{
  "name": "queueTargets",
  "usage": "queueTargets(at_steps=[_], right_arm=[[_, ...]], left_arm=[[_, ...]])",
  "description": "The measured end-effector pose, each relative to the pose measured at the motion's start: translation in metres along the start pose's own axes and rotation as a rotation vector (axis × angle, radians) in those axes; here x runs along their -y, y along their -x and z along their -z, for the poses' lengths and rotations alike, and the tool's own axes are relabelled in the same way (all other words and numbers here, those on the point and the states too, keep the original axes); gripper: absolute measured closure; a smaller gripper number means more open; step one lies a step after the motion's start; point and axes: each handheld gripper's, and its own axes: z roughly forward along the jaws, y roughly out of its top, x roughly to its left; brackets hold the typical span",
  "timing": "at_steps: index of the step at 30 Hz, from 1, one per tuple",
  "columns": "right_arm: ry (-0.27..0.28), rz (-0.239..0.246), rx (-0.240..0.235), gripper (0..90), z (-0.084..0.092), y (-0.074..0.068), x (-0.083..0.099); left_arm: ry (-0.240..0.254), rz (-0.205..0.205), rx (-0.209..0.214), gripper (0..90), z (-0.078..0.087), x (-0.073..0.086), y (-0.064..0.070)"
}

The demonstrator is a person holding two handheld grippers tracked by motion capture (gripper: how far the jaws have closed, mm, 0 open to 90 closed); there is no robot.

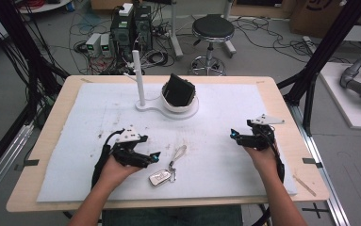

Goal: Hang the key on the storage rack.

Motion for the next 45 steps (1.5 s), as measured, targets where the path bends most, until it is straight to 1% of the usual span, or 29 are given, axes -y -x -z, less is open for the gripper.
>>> queueTargets(at_steps=[3, 4, 5, 8, 10, 11, 16, 17, 19, 21, 22, 23, 24, 26, 27, 28, 30, 31, 32, 33, 34, 35, 36, 37, 38, 39, 41, 44, 45], right_arm=[[-0.011, -0.002, -0.002, 19.9, -0.001, 0.001, 0.001], [-0.013, -0.003, -0.003, 19.9, -0.002, 0.002, 0.002], [-0.013, -0.003, -0.003, 19.9, -0.002, 0.002, 0.002], [-0.015, -0.003, -0.009, 19.9, -0.002, 0.001, 0.002], [-0.016, 0.007, -0.011, 19.9, -0.002, 0.001, 0.002], [-0.017, 0.015, -0.010, 19.9, -0.002, 0.001, 0.002], [-0.020, 0.012, -0.009, 19.9, -0.002, 0.000, 0.002], [-0.024, 0.019, -0.008, 19.9, -0.002, -0.001, 0.002], [-0.025, 0.018, -0.009, 19.9, -0.002, -0.001, 0.002], [-0.028, 0.022, -0.010, 19.9, -0.003, -0.002, 0.002], [-0.030, 0.029, -0.012, 19.9, -0.003, -0.002, 0.002], [-0.030, 0.033, -0.011, 19.9, -0.003, -0.002, 0.002], [-0.032, 0.033, -0.012, 19.9, -0.003, -0.002, 0.002], [-0.034, 0.029, -0.014, 19.9, -0.003, -0.003, 0.002], [-0.035, 0.033, -0.012, 19.9, -0.003, -0.003, 0.002], [-0.036, 0.034, -0.013, 19.9, -0.003, -0.003, 0.002], [-0.037, 0.033, -0.014, 19.9, -0.003, -0.003, 0.002], [-0.036, 0.032, -0.014, 19.9, -0.003, -0.003, 0.002], [-0.038, 0.036, -0.011, 19.9, -0.003, -0.002, 0.002], [-0.038, 0.036, -0.011, 19.9, -0.003, -0.002, 0.002], [-0.038, 0.035, -0.009, 19.9, -0.002, -0.001, 0.002], [-0.038, 0.035, -0.009, 19.9, -0.002, -0.001, 0.002], [-0.040, 0.034, -0.013, 19.9, -0.002, -0.001, 0.003], [-0.040, 0.034, -0.013, 19.9, -0.002, -0.001, 0.003], [-0.036, 0.034, -0.011, 19.9, -0.002, 0.000, 0.003], [-0.036, 0.033, -0.012, 19.9, -0.002, 0.000, 0.003], [-0.033, 0.032, -0.012, 19.9, -0.001, 0.000, 0.003], [-0.031, 0.031, -0.014, 19.9, -0.001, 0.000, 0.003], [-0.032, 0.037, -0.013, 19.9, -0.002, 0.000, 0.003]], left_arm=[[-0.030, -0.003, 0.015, 16.7, -0.013, 0.000, 0.008], [-0.045, -0.018, 0.025, 16.7, -0.020, -0.001, 0.012], [-0.045, -0.018, 0.025, 16.7, -0.020, -0.001, 0.012], [-0.062, -0.032, 0.043, 16.7, -0.029, -0.002, 0.017], [-0.071, -0.036, 0.046, 16.7, -0.033, -0.002, 0.020], [-0.075, -0.037, 0.047, 16.7, -0.037, -0.003, 0.021], [-0.095, -0.046, 0.050, 16.7, -0.043, -0.003, 0.024], [-0.106, -0.053, 0.051, 16.7, -0.045, -0.003, 0.025], [-0.113, -0.061, 0.030, 16.7, -0.048, -0.003, 0.027], [-0.125, -0.065, 0.028, 17.2, -0.051, -0.002, 0.027], [-0.135, -0.064, 0.022, 18.9, -0.052, -0.002, 0.028], [-0.160, -0.067, 0.006, 21.3, -0.056, -0.001, 0.029], [-0.160, -0.067, 0.006, 24.1, -0.056, -0.001, 0.029], [-0.162, -0.069, -0.015, 25.8, -0.056, -0.001, 0.030], [-0.161, -0.072, -0.026, 28.3, -0.055, -0.001, 0.030], [-0.163, -0.086, -0.036, 31.9, -0.054, -0.001, 0.030], [-0.160, -0.090, -0.040, 37.4, -0.053, 0.000, 0.029], [-0.165, -0.097, -0.044, 47.0, -0.050, -0.001, 0.028], [-0.165, -0.097, -0.044, 52.0, -0.050, -0.001, 0.028], [-0.164, -0.103, -0.037, 52.0, -0.049, 0.000, 0.028], [-0.165, -0.108, -0.034, 61.1, -0.048, 0.000, 0.028], [-0.165, -0.109, -0.024, 61.1, -0.047, 0.000, 0.028], [-0.168, -0.120, -0.013, 74.3, -0.046, 0.000, 0.028], [-0.172, -0.132, -0.008, 74.3, -0.044, 0.000, 0.027], [-0.173, -0.134, -0.007, 78.7, -0.043, 0.000, 0.027], [-0.173, -0.134, -0.001, 80.4, -0.043, 0.001, 0.026], [-0.189, -0.162, 0.008, 81.1, -0.041, -0.001, 0.024], [-0.189, -0.163, 0.007, 81.1, -0.039, -0.002, 0.024], [-0.154, -0.143, 0.010, 81.1, -0.035, -0.003, 0.023]])
